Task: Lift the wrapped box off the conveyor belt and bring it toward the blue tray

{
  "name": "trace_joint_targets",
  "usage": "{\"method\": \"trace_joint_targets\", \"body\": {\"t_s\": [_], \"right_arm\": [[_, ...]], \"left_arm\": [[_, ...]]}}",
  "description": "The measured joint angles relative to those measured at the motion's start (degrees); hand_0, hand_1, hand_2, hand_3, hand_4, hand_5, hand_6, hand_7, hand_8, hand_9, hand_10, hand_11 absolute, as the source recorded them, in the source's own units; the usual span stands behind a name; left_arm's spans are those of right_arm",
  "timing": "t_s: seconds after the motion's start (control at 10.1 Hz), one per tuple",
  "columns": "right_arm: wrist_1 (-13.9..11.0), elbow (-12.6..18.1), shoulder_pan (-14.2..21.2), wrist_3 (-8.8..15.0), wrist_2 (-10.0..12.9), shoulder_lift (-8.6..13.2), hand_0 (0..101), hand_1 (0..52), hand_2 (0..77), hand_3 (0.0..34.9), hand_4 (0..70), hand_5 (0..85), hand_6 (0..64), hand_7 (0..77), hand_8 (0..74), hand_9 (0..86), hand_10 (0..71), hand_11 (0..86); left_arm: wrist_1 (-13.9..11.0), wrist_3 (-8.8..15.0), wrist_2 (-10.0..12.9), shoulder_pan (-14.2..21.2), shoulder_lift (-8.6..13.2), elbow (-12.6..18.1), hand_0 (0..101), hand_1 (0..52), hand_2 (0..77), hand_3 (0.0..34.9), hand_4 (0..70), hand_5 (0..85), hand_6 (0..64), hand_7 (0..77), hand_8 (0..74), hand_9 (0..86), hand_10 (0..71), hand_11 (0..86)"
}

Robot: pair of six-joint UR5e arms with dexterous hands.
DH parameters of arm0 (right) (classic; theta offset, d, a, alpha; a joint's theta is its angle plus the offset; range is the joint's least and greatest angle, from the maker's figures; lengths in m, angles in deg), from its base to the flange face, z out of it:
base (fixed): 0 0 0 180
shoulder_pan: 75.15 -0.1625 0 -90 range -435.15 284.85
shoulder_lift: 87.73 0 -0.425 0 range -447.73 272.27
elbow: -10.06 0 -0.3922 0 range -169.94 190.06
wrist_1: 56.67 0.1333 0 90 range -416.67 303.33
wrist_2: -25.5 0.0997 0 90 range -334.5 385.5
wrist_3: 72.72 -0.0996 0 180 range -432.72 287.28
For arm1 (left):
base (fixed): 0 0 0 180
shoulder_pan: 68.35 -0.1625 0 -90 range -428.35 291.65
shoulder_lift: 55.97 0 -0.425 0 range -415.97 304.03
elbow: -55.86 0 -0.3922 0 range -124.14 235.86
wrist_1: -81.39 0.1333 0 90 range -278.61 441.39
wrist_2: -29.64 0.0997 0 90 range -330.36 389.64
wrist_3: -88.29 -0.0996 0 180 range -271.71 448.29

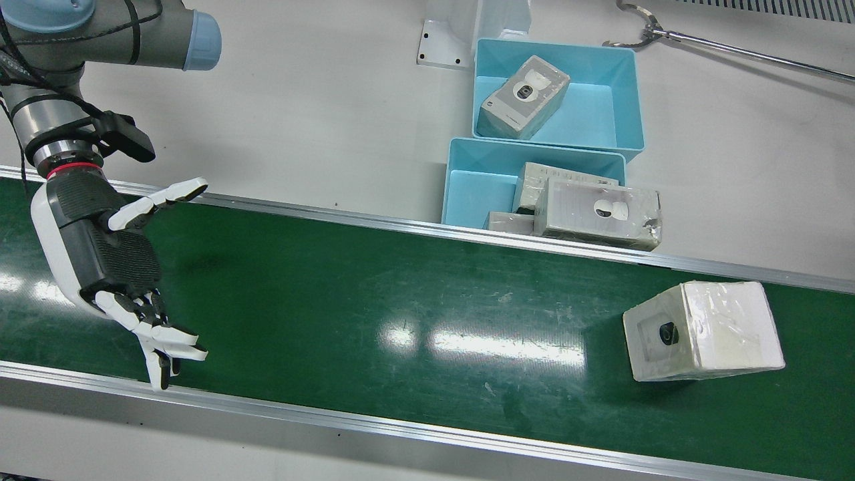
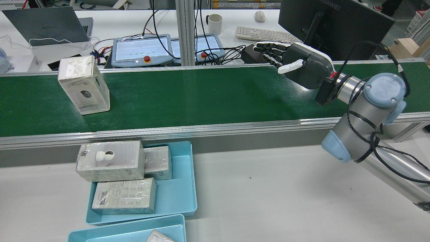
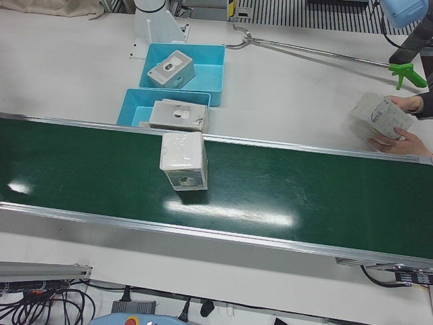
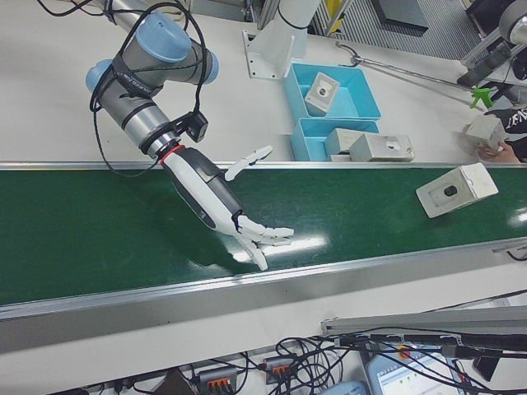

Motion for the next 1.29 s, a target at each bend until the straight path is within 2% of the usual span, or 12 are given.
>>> {"method": "trace_joint_targets", "body": {"t_s": [0.2,1.29], "right_arm": [[0.02,0.0,0.0,-0.14,0.0,-0.3,48,13.1,9.3,1.6,20.2,15.8,5.5,16.9,0.0,1.6,1.1,2.2],[0.11,0.03,-0.03,-0.67,0.08,-1.58,48,13.1,10.4,1.5,19.1,15.8,5.5,15.8,0.0,2.2,1.1,2.7]], "left_arm": [[0.0,0.0,0.0,0.0,0.0,0.0,0,0.0,1.1,0.0,0.0,1.1,0.0,0.5,0.5,0.0,0.5,0.0],[0.0,0.0,0.0,0.0,0.0,0.0,0,0.0,1.1,0.0,0.0,0.5,0.0,0.5,0.5,0.5,0.5,0.0]]}}
